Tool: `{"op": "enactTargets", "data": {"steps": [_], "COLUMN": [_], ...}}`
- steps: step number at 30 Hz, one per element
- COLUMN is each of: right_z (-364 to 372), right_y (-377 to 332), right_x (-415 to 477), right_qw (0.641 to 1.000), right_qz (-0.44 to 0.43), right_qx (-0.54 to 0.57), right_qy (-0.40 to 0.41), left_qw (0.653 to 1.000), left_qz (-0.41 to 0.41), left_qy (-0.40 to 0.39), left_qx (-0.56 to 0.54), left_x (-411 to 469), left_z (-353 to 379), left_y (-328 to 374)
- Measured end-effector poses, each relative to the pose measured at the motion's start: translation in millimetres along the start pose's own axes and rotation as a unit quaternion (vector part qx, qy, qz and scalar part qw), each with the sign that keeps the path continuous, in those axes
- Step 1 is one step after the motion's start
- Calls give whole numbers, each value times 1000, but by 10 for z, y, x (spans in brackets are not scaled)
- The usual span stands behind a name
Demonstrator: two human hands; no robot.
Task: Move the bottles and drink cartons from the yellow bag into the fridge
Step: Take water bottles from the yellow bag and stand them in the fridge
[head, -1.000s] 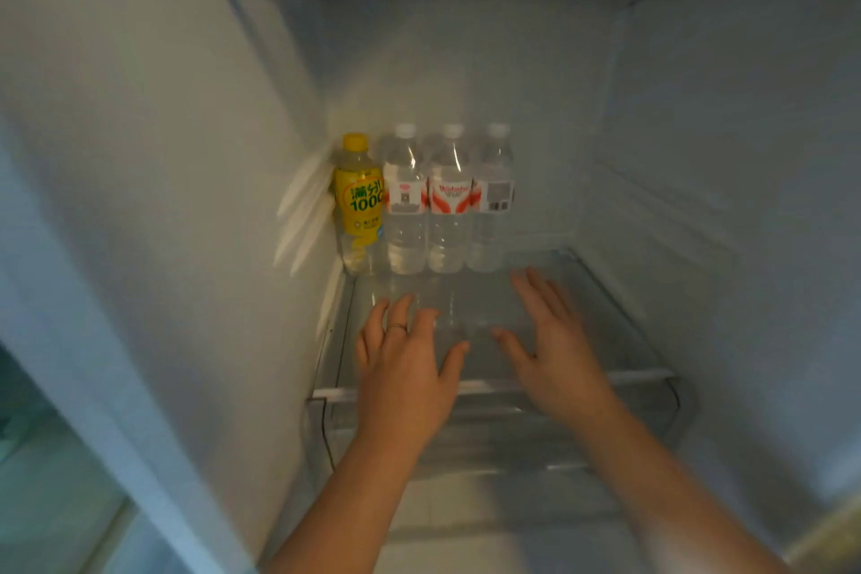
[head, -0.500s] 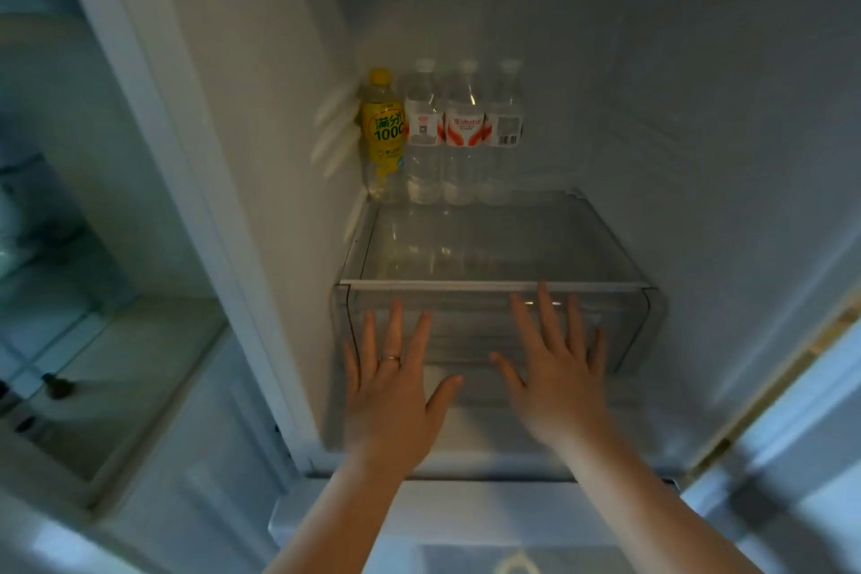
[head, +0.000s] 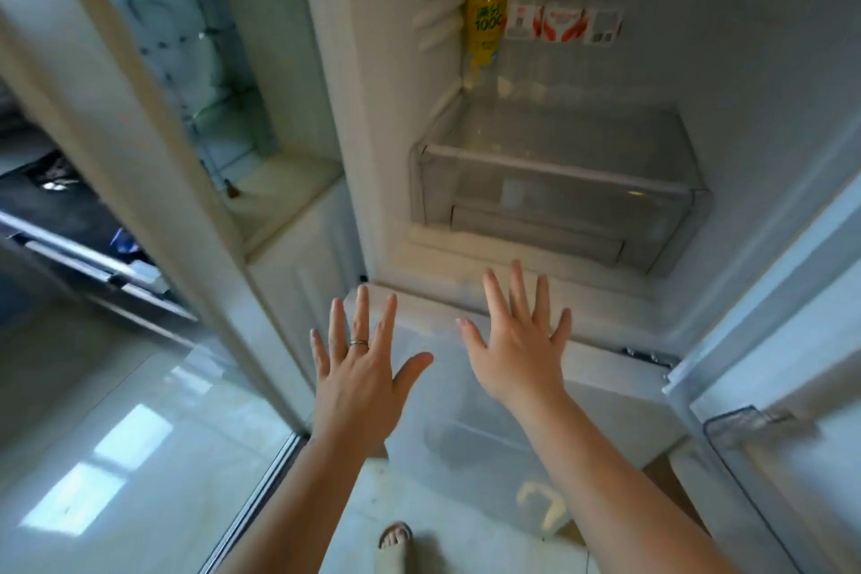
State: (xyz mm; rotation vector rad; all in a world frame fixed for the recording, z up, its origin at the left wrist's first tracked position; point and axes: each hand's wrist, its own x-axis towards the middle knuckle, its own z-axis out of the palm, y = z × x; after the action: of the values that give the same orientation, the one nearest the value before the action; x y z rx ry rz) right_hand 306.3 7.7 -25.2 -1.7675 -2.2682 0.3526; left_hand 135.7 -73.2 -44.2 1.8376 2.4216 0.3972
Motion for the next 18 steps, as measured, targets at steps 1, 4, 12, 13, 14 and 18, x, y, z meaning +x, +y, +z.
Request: {"op": "enactTargets", "data": {"steps": [1,4,12,13,14,18], "right_z": [34,136,302,319,334,384], "right_y": [-43,-159,-331,-340,-345,-309], "right_x": [-97,-386,-1293,-1429,-1570,-2193], "right_qw": [1000,999,989,987,985,980], "right_qz": [-11,-42,-123,-132,-141,-158], "right_qx": [1,9,1,2,3,-2], "right_qy": [-6,-28,-83,-90,-99,-124], "left_qw": [1000,998,990,990,989,987], "left_qz": [-17,-60,-134,-140,-146,-162], "left_qy": [-1,0,-6,-9,-11,-20], "left_qx": [6,17,30,32,29,12], "left_x": [-136,-525,-1618,-1764,-1911,-2542], "left_z": [-31,-96,-90,-91,-95,-114], "left_y": [-45,-168,-436,-454,-465,-457]}}
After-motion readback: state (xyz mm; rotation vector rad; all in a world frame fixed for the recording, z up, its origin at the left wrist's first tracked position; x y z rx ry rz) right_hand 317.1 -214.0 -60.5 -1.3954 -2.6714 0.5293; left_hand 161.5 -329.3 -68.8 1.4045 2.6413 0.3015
